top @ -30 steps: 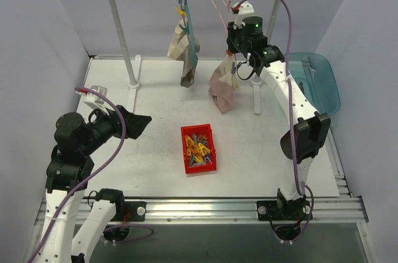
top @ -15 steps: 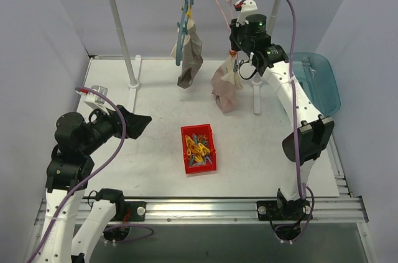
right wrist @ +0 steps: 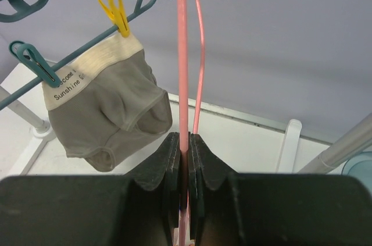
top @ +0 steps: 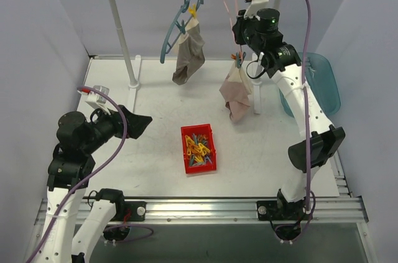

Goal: Remove the underwear clipped to the hanger

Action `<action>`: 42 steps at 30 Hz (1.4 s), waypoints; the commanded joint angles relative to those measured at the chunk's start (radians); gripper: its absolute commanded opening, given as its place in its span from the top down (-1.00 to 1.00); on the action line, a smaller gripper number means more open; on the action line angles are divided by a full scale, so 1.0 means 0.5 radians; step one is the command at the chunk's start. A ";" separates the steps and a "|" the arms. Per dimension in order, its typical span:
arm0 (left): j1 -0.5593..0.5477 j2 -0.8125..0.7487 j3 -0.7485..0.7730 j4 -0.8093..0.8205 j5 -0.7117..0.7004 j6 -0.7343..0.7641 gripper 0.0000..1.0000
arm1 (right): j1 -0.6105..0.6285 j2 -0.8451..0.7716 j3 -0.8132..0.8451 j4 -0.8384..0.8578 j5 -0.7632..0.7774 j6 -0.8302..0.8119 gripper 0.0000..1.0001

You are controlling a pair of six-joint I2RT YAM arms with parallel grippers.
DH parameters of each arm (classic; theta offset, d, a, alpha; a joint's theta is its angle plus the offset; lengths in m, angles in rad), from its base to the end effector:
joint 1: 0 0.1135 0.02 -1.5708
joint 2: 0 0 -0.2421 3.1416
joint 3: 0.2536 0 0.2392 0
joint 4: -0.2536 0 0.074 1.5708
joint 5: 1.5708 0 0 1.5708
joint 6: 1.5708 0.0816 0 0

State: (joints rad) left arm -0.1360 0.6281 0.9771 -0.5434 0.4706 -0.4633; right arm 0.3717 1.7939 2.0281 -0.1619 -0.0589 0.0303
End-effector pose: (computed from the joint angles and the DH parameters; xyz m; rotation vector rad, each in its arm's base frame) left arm 0.1586 -0.0590 0.3630 0.0565 1.8213 -0.8435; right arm 0.4081 0.1643 0.4729 -0.3034 1.4788 0.3674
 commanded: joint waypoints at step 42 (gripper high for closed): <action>-1.287 0.934 -0.068 1.480 -0.137 0.255 -0.87 | 0.008 -1.465 -1.746 -0.443 -0.483 0.709 1.00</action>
State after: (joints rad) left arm -0.7685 1.0702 0.8814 0.0929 0.5179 -0.3538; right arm 0.3744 1.1084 1.1679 -0.3897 -0.2264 0.3706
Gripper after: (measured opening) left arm 0.935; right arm 0.069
